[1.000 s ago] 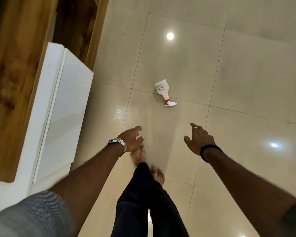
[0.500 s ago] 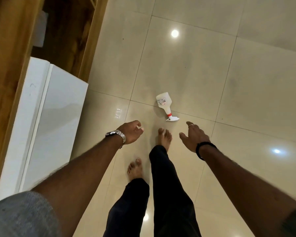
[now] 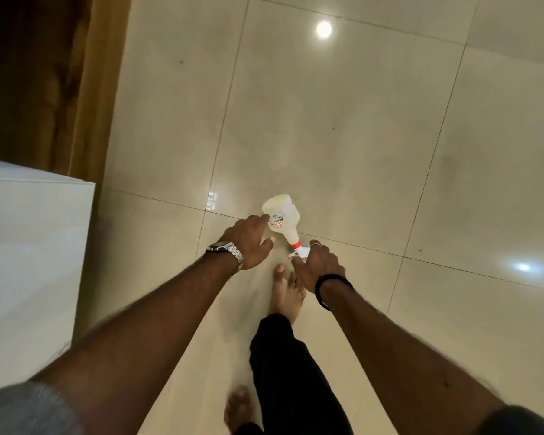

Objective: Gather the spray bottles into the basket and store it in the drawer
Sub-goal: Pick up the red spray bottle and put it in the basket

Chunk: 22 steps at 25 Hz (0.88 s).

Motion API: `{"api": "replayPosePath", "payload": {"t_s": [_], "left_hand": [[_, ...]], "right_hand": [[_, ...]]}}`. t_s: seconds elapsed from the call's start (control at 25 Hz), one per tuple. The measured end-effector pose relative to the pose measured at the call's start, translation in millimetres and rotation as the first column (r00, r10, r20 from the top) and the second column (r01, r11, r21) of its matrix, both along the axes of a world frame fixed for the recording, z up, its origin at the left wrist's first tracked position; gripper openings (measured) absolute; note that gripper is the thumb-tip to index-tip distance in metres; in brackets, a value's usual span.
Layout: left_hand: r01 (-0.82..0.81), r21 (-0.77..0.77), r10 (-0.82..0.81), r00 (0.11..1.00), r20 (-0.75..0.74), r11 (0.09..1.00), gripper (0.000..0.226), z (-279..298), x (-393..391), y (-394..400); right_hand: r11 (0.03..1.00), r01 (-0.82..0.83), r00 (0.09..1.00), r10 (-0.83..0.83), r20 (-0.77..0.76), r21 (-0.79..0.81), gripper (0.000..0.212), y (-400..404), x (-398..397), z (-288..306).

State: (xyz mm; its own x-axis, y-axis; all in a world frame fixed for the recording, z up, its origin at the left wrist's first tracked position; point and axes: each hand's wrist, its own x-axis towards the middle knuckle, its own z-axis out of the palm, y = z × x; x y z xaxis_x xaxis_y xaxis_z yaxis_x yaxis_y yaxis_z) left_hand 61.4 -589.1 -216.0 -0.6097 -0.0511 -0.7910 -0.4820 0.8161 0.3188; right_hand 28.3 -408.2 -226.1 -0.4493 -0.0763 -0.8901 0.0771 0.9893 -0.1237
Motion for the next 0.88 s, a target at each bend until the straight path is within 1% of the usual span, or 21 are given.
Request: {"api": "replayPosePath", "payload": {"t_s": [0.08, 0.16, 0.2, 0.24, 0.28, 0.32, 0.36, 0.4, 0.44, 0.48, 0.52, 0.56, 0.6, 0.64, 0.68, 0.72, 0.8, 0.88], "left_hand": [[0.041, -0.019, -0.043, 0.996, -0.082, 0.999, 0.063, -21.2, -20.8, 7.4], [0.084, -0.055, -0.092, 0.984, -0.156, 0.995, 0.065, -48.2, -39.9, 15.8], [0.133, -0.087, -0.147, 0.973, -0.179, 0.987, 0.065, -61.7, -48.1, 20.8], [0.204, -0.126, -0.225, 0.956, -0.186, 0.971, 0.064, -75.9, -56.3, 26.5], [0.280, -0.164, -0.309, 0.934, -0.182, 0.946, 0.063, -89.9, -63.6, 32.2], [0.349, -0.193, -0.381, 0.909, -0.169, 0.917, 0.061, -103.6, -70.2, 37.0], [0.402, -0.208, -0.435, 0.888, -0.148, 0.892, 0.058, -115.2, -75.4, 40.4], [0.442, -0.209, -0.471, 0.874, -0.117, 0.873, 0.054, -125.3, -79.7, 41.9], [0.468, -0.201, -0.490, 0.869, -0.075, 0.861, 0.051, -134.8, -83.1, 41.4], [0.483, -0.194, -0.497, 0.867, -0.032, 0.854, 0.048, -140.9, -83.9, 39.8], [0.494, -0.187, -0.503, 0.865, 0.000, 0.849, 0.046, -144.0, -82.0, 38.3], [0.499, -0.182, -0.504, 0.863, 0.019, 0.847, 0.045, -144.0, -77.2, 36.8], [0.494, -0.174, -0.498, 0.867, 0.026, 0.852, 0.044, -140.8, -71.0, 35.8], [0.472, -0.161, -0.475, 0.880, 0.024, 0.867, 0.043, -135.5, -63.5, 35.7], [0.430, -0.145, -0.431, 0.902, 0.024, 0.891, 0.044, -127.5, -54.6, 35.8], [0.378, -0.126, -0.379, 0.925, 0.024, 0.917, 0.045, -118.9, -46.1, 35.8], [0.275, -0.081, -0.273, 0.962, 0.027, 0.958, 0.048, -96.4, -31.8, 35.6], [0.170, -0.034, -0.170, 0.985, 0.016, 0.985, 0.049, -66.0, -20.6, 39.0]], "right_hand": [[0.994, 0.111, 0.993, -0.110, 0.036, -0.008, 0.052, -7.2, -3.1, -16.3], [0.969, 0.247, 0.966, -0.245, 0.084, -0.012, 0.043, -14.2, -6.7, -38.7], [0.935, 0.354, 0.929, -0.351, 0.119, 0.001, 0.042, -18.3, -8.9, -50.9], [0.865, 0.501, 0.851, -0.499, 0.162, 0.036, 0.046, -22.3, -11.4, -64.3], [0.736, 0.671, 0.709, -0.673, 0.209, 0.094, 0.052, -26.4, -12.8, -78.1], [0.533, 0.830, 0.481, -0.834, 0.270, 0.167, 0.057, -31.3, -12.3, -92.0], [0.278, 0.930, 0.193, -0.926, 0.324, 0.239, 0.062, -36.5, -9.4, -102.7], [0.027, 0.955, -0.083, -0.931, 0.356, 0.294, 0.065, -41.9, -4.4, -112.5], [-0.165, 0.932, -0.287, -0.880, 0.378, 0.324, 0.068, -48.4, 0.9, -123.0], [-0.293, 0.895, -0.418, -0.813, 0.406, 0.336, 0.069, -54.6, 5.7, -131.3], [-0.376, 0.862, -0.499, -0.745, 0.443, 0.339, 0.069, -60.0, 8.6, -135.7], [-0.428, 0.840, -0.542, -0.684, 0.489, 0.332, 0.069, -65.0, 9.7, -138.2], [-0.462, 0.828, -0.559, -0.644, 0.522, 0.317, 0.066, -68.8, 9.4, -138.1], [-0.476, 0.828, -0.556, -0.636, 0.535, 0.294, 0.061, -70.7, 8.8, -135.5], [-0.467, 0.841, -0.536, -0.653, 0.534, 0.273, 0.056, -70.4, 8.8, -129.4], [-0.440, 0.862, -0.503, -0.686, 0.525, 0.250, 0.053, -67.1, 9.2, -123.4], [-0.339, 0.919, -0.393, -0.797, 0.459, 0.200, 0.047, -55.0, 11.0, -106.1], [-0.189, 0.972, -0.229, -0.890, 0.394, 0.137, 0.047, -40.8, 10.8, -77.4]]}}
